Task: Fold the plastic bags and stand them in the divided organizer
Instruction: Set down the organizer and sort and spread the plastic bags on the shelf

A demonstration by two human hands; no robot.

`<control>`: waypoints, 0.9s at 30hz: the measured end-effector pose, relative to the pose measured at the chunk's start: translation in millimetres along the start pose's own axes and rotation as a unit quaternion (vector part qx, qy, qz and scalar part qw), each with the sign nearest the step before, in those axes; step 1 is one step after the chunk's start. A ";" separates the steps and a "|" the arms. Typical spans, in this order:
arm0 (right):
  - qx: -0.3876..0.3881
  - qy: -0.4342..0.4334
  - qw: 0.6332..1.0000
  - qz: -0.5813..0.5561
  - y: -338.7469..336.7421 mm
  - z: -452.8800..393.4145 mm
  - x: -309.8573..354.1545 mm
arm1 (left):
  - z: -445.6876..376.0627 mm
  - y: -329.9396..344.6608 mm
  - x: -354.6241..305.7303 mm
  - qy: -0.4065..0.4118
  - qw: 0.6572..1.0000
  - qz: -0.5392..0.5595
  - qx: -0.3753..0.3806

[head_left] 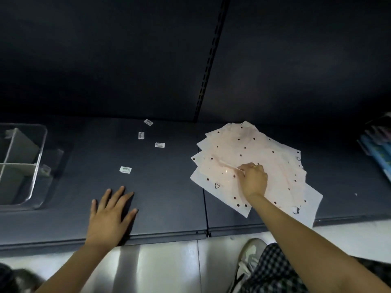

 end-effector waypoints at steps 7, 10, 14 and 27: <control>0.095 -0.055 0.976 -0.189 -11.6 76.0 114.3 | 3.8 3.9 -89.8 -0.041 0.870 0.487 0.060; 0.168 -0.013 0.935 -0.311 -1.3 106.8 154.1 | 6.2 4.8 -81.3 -0.144 0.822 0.549 0.041; 0.275 0.089 0.830 -0.478 14.0 116.4 169.3 | 5.3 -16.0 -36.4 -0.182 0.840 0.507 -0.068; 0.126 0.127 0.984 0.002 13.3 7.3 -64.2 | -56.8 -82.7 95.0 -0.085 0.990 0.008 -0.108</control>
Point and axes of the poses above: each hand's wrist, its own z-axis away from the middle knuckle, its own y-axis out of the palm, x = y × z, the point moved 5 cm from there along -z, towards the middle knuckle, and after that the axes turned 8 degrees about y, right-handed, at the moved point
